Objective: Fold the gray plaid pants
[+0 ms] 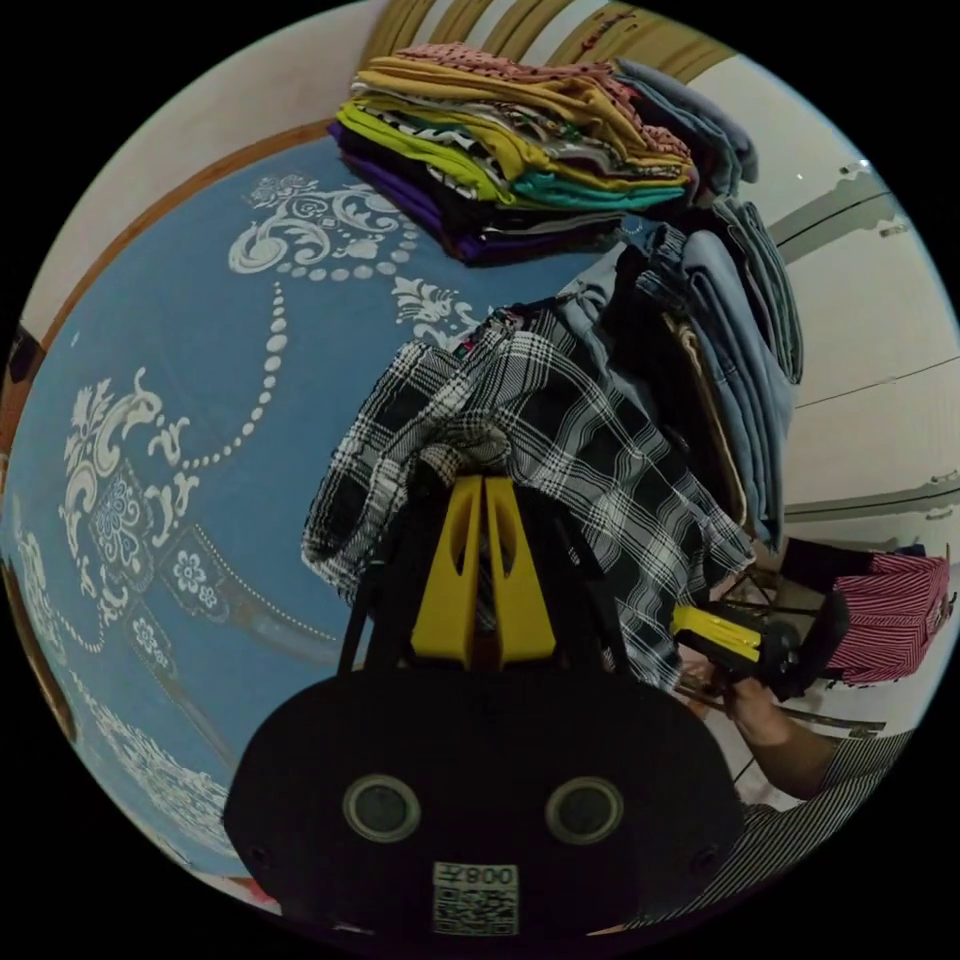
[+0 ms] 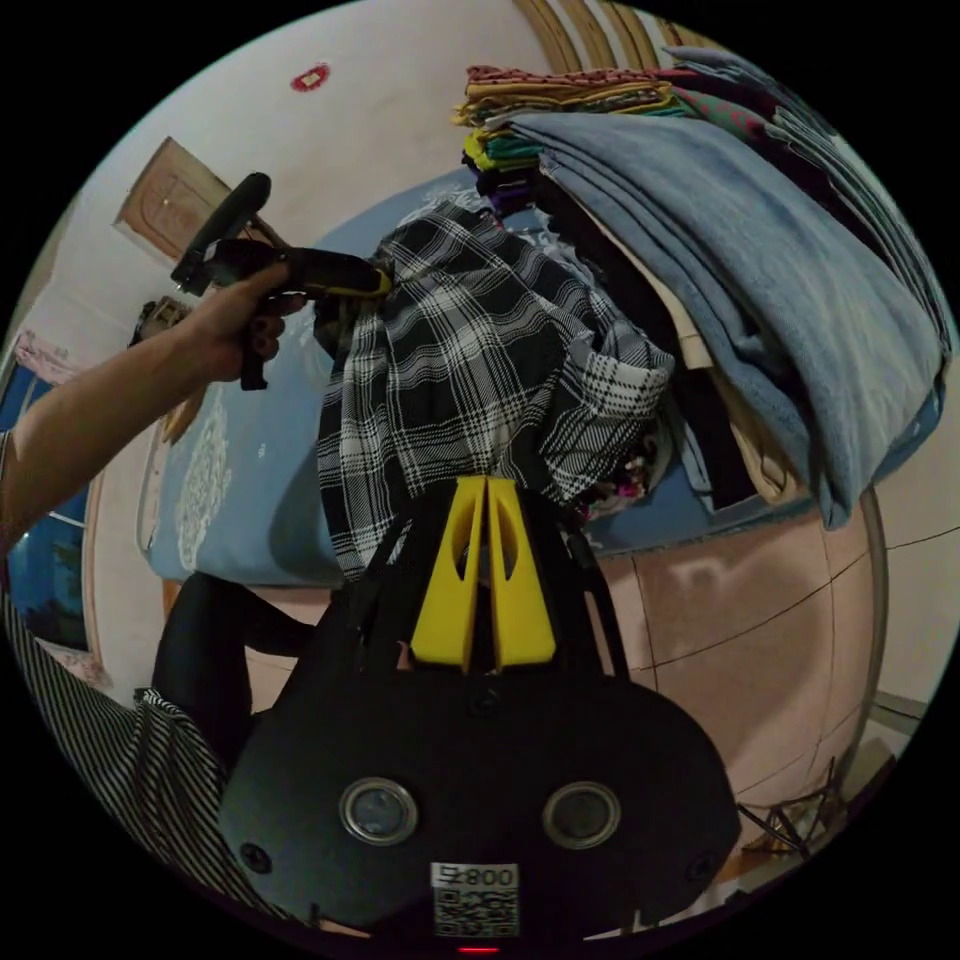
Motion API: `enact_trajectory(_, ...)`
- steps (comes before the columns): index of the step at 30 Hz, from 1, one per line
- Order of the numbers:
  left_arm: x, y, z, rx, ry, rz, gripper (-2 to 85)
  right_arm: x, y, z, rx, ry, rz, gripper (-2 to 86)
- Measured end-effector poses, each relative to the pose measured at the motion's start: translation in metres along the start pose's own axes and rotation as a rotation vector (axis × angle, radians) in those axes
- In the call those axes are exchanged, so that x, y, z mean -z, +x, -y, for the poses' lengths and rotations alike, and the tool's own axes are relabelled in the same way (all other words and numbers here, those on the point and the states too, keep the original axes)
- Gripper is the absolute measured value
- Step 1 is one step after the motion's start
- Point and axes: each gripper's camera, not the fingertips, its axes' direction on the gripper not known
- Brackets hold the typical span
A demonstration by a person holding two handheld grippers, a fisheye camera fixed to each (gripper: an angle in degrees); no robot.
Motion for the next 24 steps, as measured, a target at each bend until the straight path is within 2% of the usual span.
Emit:
enact_trajectory(3,-0.003,0.007,-0.003,-0.019,-0.003,0.007,0.3,0.017,0.005,0.005,-0.017,-0.022,0.085,0.2)
enact_trajectory(6,0.011,0.011,-0.023,-0.028,0.082,-0.012,0.4,0.039,0.006,0.010,-0.027,-0.076,0.162,0.4)
enact_trajectory(11,0.044,0.008,-0.079,-0.029,0.238,-0.133,0.7,0.105,-0.007,0.011,-0.003,0.031,0.156,2.0)
enact_trajectory(18,0.054,0.016,-0.132,-0.042,0.253,-0.281,2.0,0.197,-0.054,0.070,0.150,0.280,-0.155,8.4)
enact_trajectory(24,0.065,0.032,-0.178,-0.059,0.248,-0.353,1.9,0.207,-0.094,0.146,0.260,0.167,-0.398,11.0)
